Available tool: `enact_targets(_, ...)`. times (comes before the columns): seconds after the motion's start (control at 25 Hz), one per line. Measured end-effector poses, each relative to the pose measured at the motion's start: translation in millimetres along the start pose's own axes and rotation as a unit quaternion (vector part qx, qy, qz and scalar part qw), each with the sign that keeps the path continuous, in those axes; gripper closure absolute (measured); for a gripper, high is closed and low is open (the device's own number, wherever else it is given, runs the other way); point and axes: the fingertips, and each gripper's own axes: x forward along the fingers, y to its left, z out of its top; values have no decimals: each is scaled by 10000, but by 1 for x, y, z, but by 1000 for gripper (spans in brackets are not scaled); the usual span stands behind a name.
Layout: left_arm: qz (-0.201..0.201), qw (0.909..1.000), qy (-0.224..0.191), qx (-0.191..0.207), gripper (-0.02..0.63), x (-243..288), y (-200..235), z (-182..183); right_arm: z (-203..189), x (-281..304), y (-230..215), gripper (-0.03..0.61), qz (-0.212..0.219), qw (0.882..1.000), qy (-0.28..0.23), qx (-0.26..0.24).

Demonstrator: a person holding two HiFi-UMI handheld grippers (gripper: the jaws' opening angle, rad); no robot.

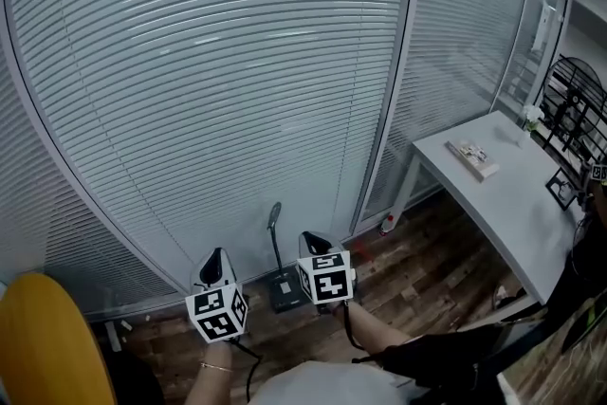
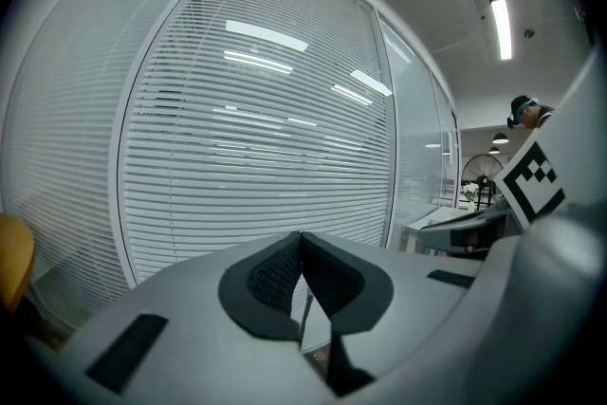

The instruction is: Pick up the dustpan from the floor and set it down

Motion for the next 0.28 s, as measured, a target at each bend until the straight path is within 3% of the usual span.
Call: enact_targets(0.28,27,10000,9,-83,595,11,2,-16,-16,14,-1,546,40,9999,100,-85)
